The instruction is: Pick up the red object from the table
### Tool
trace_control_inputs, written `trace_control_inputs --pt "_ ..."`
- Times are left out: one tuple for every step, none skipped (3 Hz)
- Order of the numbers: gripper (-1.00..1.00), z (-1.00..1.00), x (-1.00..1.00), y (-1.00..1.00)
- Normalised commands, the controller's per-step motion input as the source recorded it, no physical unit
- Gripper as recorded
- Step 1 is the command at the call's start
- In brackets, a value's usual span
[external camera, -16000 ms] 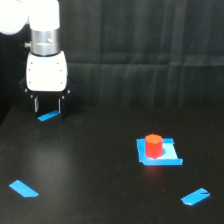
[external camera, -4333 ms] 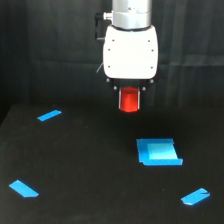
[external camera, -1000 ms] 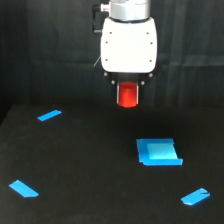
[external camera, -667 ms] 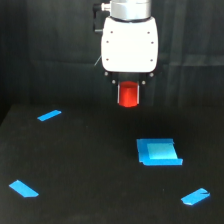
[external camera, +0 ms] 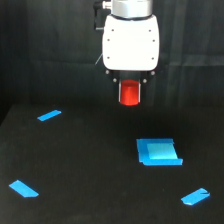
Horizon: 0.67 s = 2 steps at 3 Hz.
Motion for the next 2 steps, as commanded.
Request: trace_control_inputs --pt "0.44 -0.08 0.11 -0.15" --pt "0.45 0.03 0.14 -0.17"
